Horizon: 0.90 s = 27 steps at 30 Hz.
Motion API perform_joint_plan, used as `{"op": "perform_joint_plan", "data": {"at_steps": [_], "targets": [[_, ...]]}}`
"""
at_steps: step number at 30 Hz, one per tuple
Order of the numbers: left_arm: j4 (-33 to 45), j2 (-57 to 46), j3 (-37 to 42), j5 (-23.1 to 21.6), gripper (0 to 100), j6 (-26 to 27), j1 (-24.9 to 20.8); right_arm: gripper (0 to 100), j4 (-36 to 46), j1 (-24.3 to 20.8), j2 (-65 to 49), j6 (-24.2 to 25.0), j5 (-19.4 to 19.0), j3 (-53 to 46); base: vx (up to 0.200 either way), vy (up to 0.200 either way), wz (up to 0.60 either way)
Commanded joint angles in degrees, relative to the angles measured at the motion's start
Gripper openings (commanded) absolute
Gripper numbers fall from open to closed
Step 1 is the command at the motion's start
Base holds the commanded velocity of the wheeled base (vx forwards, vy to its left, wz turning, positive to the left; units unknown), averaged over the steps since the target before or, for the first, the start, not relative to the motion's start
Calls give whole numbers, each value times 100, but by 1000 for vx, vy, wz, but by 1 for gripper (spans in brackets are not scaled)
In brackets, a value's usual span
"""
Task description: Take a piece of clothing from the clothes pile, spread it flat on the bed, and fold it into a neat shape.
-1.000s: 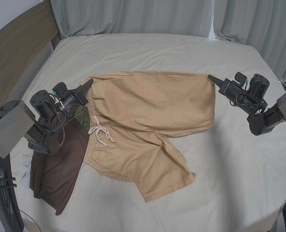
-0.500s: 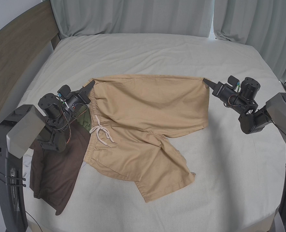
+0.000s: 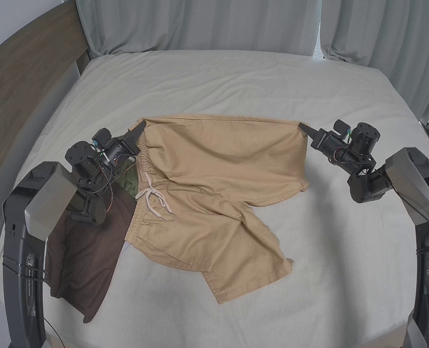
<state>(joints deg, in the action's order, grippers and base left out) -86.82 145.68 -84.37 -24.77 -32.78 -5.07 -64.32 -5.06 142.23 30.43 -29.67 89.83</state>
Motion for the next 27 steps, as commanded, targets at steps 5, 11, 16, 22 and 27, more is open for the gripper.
{"op": "perform_joint_plan", "data": {"at_steps": [5, 11, 16, 22, 27], "targets": [[218, 233, -343, 16, 100, -88, -20, 100, 7, -4, 244, 33, 14, 395, 0, 0, 0], [561, 84, -150, 78, 100, -449, -55, 100, -55, -39, 121, 33, 49, -10, 0, 0, 0], [1185, -154, -9, 227, 100, -457, 6, 100, -195, -48, -362, 25, 58, -722, 0, 0, 0], [1625, -479, 325, 333, 100, -457, 24, 100, -643, -101, -767, 16, 58, -1636, 0, 0, 0], [1721, -953, 1010, 324, 100, -440, 33, 100, -1065, -197, -1092, 7, 58, -2453, 0, 0, 0]]}}
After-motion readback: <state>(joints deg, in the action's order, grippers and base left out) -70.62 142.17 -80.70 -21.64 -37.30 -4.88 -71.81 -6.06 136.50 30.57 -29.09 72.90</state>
